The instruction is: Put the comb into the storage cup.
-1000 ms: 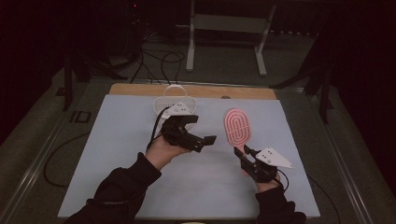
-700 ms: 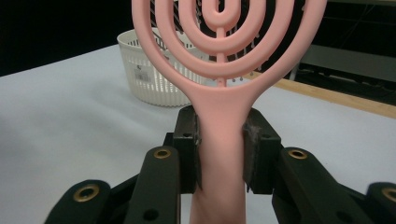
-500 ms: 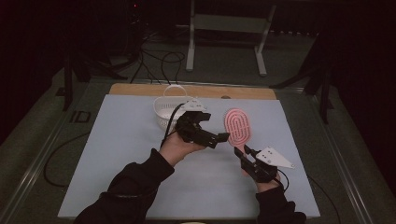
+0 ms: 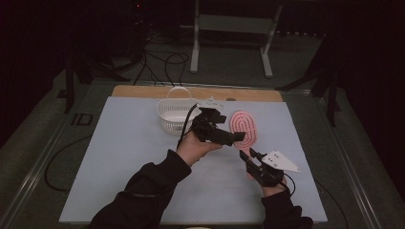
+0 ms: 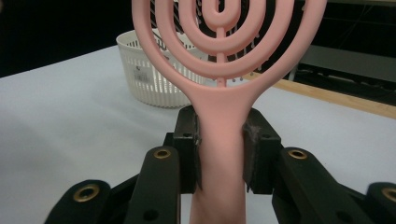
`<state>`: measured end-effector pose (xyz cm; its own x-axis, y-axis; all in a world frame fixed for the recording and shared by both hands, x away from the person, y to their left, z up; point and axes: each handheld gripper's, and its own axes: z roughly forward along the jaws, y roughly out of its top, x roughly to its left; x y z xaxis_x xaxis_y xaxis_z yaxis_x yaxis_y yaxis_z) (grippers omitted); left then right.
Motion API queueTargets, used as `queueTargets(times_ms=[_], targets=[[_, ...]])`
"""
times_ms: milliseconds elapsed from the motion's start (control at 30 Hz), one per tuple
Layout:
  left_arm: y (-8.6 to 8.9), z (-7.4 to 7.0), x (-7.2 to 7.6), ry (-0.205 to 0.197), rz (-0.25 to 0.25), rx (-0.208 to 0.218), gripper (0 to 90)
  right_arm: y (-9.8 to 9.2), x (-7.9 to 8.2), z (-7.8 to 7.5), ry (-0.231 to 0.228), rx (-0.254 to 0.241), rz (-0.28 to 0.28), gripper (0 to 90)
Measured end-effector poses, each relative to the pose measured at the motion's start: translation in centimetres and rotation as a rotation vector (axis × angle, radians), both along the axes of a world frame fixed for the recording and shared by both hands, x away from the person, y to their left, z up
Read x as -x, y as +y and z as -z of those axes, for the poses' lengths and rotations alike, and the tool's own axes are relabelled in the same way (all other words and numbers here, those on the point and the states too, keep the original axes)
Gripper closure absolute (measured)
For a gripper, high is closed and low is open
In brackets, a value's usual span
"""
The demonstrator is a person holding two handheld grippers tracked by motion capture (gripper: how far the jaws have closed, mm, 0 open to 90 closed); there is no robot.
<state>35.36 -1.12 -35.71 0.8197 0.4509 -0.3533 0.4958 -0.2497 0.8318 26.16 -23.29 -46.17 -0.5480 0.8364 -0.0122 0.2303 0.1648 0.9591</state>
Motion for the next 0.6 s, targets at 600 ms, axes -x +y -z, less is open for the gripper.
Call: queueTargets(times_ms=[600], targets=[[-1.2, 1.4, -1.3, 0.105, 0.019, 0.034, 26.0, 0.1, 0.1, -0.1, 0.000, -0.007, -0.014, 70.6]])
